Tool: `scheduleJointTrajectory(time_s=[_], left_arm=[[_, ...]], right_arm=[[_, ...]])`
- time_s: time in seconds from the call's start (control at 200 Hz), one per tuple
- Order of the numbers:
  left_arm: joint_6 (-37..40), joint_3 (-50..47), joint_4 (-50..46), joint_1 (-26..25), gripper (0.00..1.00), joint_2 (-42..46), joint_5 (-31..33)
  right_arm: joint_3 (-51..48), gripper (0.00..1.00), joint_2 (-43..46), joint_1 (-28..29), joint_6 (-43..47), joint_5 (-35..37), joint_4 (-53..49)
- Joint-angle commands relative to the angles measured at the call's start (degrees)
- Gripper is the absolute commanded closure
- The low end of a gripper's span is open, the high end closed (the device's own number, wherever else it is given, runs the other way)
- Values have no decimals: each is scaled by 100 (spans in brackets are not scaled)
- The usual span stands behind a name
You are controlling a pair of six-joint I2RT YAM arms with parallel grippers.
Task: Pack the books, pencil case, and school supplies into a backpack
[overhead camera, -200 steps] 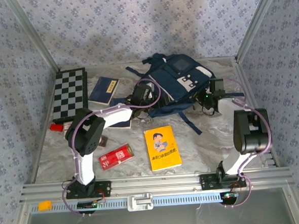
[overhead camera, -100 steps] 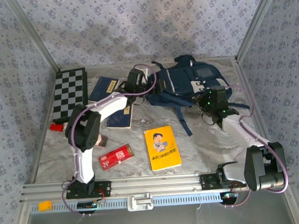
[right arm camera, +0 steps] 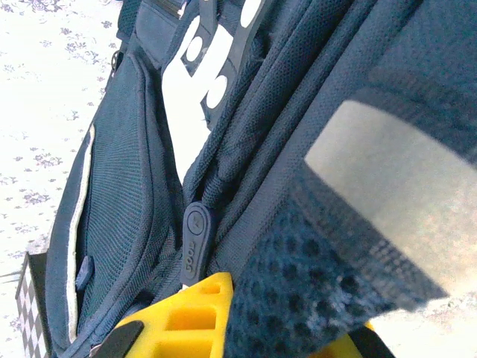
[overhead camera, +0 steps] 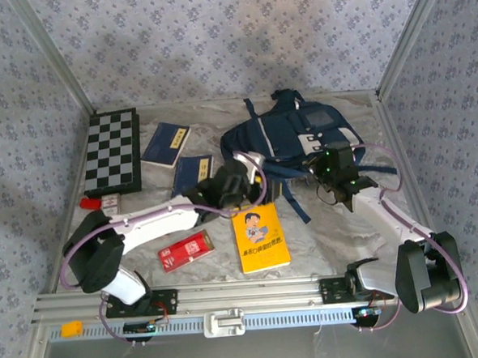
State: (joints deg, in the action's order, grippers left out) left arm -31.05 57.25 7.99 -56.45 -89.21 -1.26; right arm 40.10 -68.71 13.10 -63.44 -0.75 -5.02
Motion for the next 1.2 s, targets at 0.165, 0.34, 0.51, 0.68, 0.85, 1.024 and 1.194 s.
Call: scheduleJointTrajectory(time_s=[0.165, 0.34, 0.51, 0.68, 0.85, 1.024, 1.194], left_arm=[[599, 304, 1161, -760, 34, -1209, 738], [772, 729, 1658, -765, 35, -1958, 844], [1044, 1054, 2059, -771, 37, -2492, 1331], [1174, 1457, 2086, -747, 41, -2875, 1717], [1225, 1889, 2058, -686, 47, -3226, 1851], [1160, 2207, 2056, -574, 56, -3478, 1807], [1326, 2382, 2149, -552, 70, -3438, 1763]], right_arm=[[147, 95, 169, 171, -394, -77, 225], [198, 95, 164, 206, -406, -46, 201], [177, 96, 173, 211, -451, -141, 195], [126, 97, 190, 212, -549, -280, 256], [30, 98, 226, 236, -667, -393, 306], [-63, 99, 289, 267, -756, -487, 359], [-156, 100, 342, 285, -778, -408, 309]])
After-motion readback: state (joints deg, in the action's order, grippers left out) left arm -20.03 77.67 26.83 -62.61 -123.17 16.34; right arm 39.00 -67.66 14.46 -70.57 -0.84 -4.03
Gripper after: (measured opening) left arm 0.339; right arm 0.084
